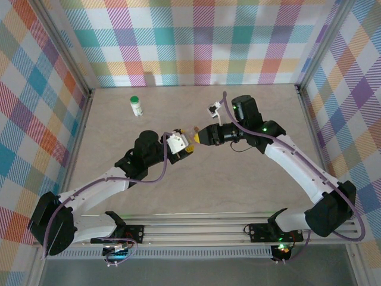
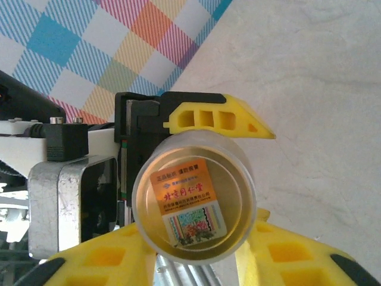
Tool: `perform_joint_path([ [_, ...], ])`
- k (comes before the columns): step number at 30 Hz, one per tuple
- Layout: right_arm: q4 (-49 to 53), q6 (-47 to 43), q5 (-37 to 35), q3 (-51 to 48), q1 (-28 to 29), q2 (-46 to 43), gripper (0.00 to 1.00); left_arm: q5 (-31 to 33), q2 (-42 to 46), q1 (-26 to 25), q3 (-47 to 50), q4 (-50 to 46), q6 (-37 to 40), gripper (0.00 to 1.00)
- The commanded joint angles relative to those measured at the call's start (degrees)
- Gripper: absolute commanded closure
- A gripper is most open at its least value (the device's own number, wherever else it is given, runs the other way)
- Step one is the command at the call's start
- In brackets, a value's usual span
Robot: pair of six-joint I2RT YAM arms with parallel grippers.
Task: Sort the pills into containers
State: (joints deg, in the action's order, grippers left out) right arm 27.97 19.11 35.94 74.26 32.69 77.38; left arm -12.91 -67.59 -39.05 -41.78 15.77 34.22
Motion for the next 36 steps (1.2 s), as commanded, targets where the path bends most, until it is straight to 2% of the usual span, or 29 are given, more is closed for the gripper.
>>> perform_joint_path([
  [1,0.9,-3.6,-5.1,3.4,0.3,-2.3,0.53,-5.4,0.5,-2.6,-0.9,5.3,3.8,1.00],
  [5,2.5,-13.5,-9.2,4.4,-0.4,-6.2,0.38,-7.2,0.6,-2.5,-0.7,5.8,3.2,1.00],
  [9,2.8,-20.1,-9.0,5.2,-1.2,-7.6,0.31,-9.5,0.8,-2.5,-0.8,5.4,3.0,1.00],
  [13,3.5,-31.9,0.0,4.2,-1.2,-7.6,0.30,-11.5,1.5,-2.4,-0.8,5.0,3.0,1.00],
  [17,-4.8,-42.8,10.8,-4.5,-1.2,-10.6,0.32,-15.6,2.6,-2.1,-0.3,5.4,2.0,1.00],
  [19,-7.6,-43.7,11.9,-6.4,-1.2,-10.6,0.32,-17.2,3.1,-2.1,-0.1,5.5,1.8,1.00],
  [22,-6.2,-45.1,13.8,-5.2,-1.2,-8.6,0.35,-17.9,3.2,-2.0,-0.2,5.1,1.6,1.00],
  [26,-4.5,-45.6,14.5,-3.9,-1.2,-6.8,0.45,-18.0,3.2,-1.9,-0.2,4.9,1.7,1.00],
  [32,-8.3,-43.8,14.8,-5.9,-1.2,-8.5,0.39,-18.5,2.1,-1.9,-0.6,4.7,1.9,1.00],
  [36,-9.5,-43.3,14.0,-6.0,-1.3,-9.1,0.39,-19.1,1.8,-1.9,-0.9,4.7,1.6,1.00],
])
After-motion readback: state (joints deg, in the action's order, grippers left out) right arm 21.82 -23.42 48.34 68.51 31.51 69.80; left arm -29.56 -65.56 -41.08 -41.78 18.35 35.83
